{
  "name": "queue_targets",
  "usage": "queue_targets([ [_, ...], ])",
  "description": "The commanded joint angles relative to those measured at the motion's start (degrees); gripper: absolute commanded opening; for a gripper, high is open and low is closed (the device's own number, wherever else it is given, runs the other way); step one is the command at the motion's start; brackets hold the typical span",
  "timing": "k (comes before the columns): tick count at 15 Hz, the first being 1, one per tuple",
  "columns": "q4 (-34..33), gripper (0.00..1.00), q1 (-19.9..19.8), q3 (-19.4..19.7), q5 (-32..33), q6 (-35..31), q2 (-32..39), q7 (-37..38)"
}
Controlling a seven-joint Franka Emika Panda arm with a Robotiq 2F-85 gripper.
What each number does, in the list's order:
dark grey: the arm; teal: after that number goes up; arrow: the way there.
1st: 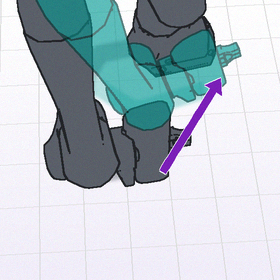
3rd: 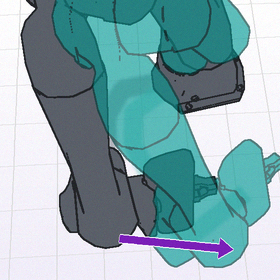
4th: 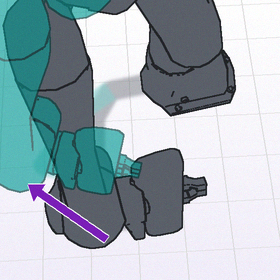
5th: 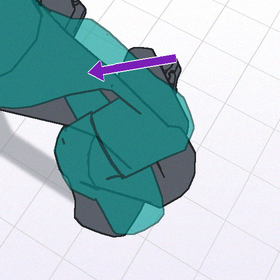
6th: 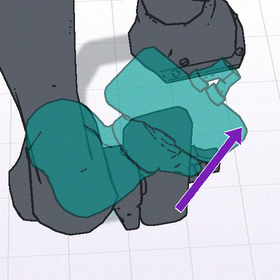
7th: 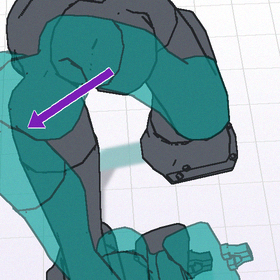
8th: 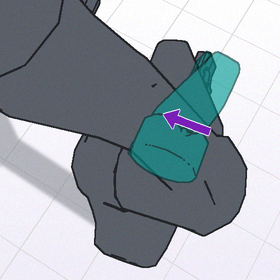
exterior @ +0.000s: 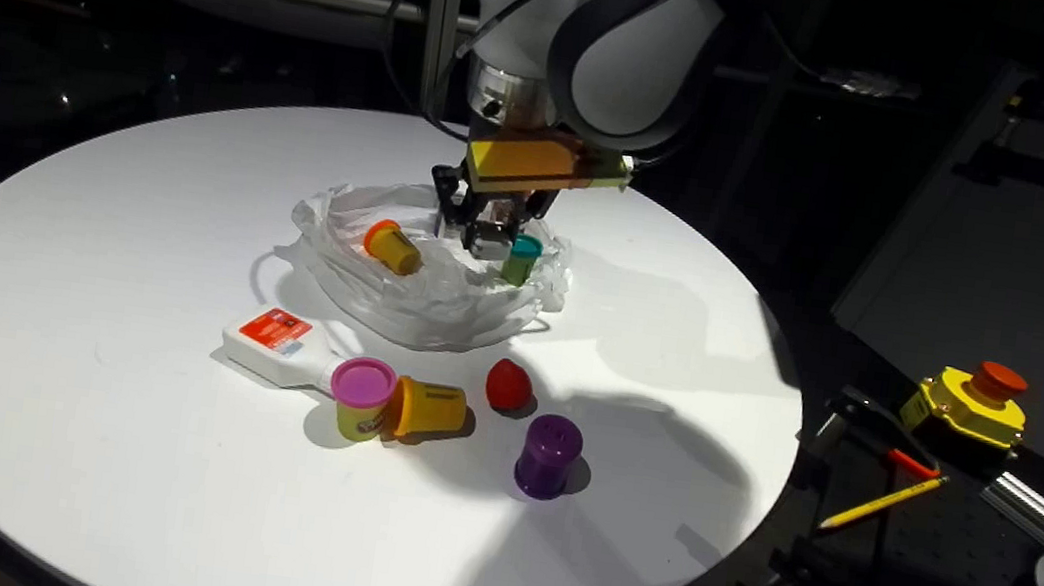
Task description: Put all the objects on the table into the plastic bag.
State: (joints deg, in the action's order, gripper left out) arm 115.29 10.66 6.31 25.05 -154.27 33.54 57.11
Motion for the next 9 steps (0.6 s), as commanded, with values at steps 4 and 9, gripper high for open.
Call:
queue_targets([
  [4,-10.55,0.27,5.63,5.56,-3.37,-0.15,8.66,0.37],
  [9,-6.37,0.98,11.84,9.7,-0.54,3.22,4.58,1.01],
])
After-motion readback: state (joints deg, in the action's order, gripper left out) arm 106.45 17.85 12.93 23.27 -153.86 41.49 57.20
